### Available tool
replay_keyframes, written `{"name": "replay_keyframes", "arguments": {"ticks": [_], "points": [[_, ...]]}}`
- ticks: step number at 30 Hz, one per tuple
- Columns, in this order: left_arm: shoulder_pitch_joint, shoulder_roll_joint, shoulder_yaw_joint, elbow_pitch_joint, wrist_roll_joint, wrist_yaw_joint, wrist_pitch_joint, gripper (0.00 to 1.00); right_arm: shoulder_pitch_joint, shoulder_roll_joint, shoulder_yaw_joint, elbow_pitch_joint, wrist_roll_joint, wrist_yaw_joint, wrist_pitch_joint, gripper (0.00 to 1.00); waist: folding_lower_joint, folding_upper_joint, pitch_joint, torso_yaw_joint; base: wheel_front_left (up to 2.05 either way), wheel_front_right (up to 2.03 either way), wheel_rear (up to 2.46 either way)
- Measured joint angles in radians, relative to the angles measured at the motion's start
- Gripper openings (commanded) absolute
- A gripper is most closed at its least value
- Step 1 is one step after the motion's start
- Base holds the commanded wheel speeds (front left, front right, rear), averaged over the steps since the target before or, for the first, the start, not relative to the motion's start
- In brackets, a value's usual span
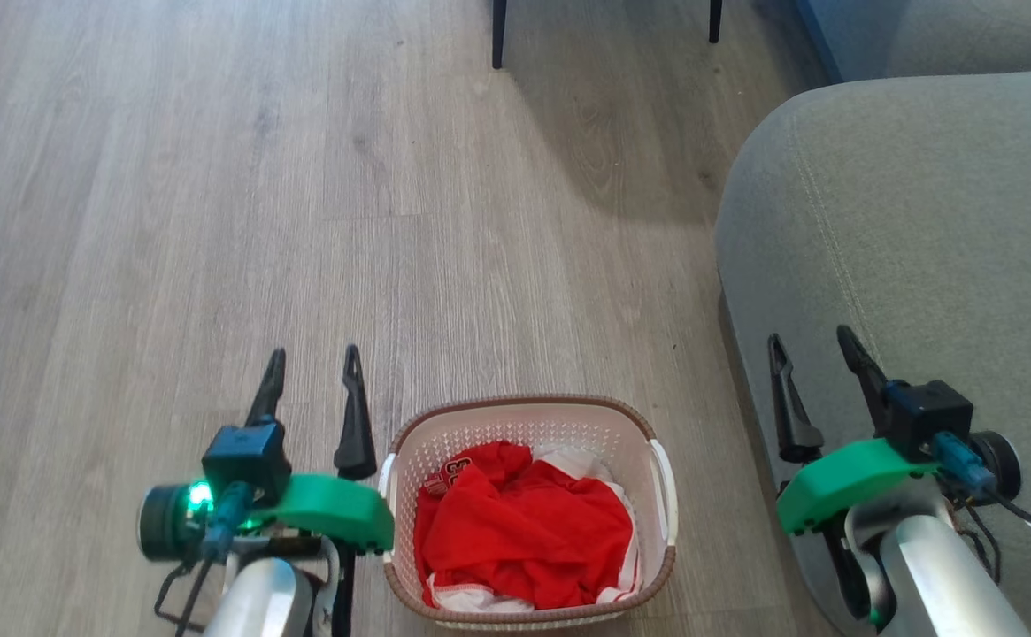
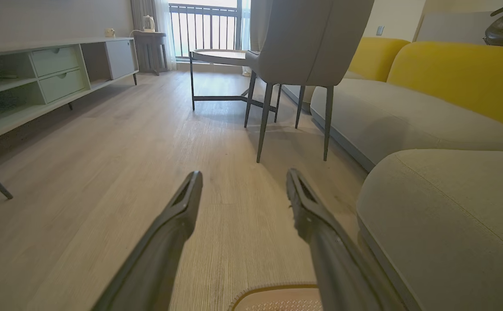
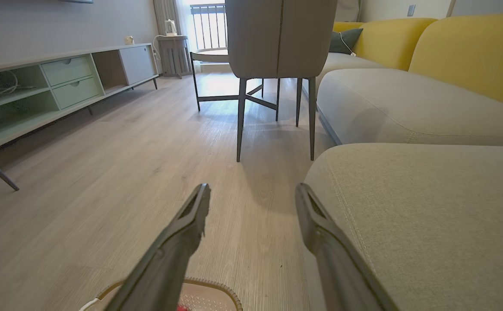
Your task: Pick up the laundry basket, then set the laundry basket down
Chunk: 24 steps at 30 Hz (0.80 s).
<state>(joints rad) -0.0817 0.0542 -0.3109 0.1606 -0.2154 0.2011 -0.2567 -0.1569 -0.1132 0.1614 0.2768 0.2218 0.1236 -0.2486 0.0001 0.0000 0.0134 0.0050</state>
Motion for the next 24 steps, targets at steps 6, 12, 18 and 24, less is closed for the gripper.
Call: {"name": "replay_keyframes", "arguments": {"ticks": [6,12,18,24], "points": [[0.006,-0.001,-0.002,0.069,-0.055,-0.018,0.0,1.0,0.0,0.006,0.002,0.012,0.002,0.0,0.0,1.0,0.0,0.0,-0.003,-0.004,0.0,0.0,0.0],[0.006,-0.002,-0.007,0.115,-0.09,-0.035,0.0,1.0,0.0,0.006,0.006,0.03,0.001,0.0,0.0,1.0,0.0,0.0,-0.007,-0.004,0.0,0.0,0.0],[0.006,-0.002,-0.007,0.117,-0.096,-0.034,0.0,1.0,0.0,0.006,0.006,0.03,-0.002,0.0,0.0,1.0,0.0,0.0,-0.008,-0.003,0.0,0.0,0.0],[0.006,-0.002,-0.007,0.115,-0.096,-0.034,0.0,1.0,0.0,0.006,0.006,0.03,-0.002,0.0,0.0,1.0,0.0,0.0,-0.006,-0.004,0.0,0.0,0.0]]}}
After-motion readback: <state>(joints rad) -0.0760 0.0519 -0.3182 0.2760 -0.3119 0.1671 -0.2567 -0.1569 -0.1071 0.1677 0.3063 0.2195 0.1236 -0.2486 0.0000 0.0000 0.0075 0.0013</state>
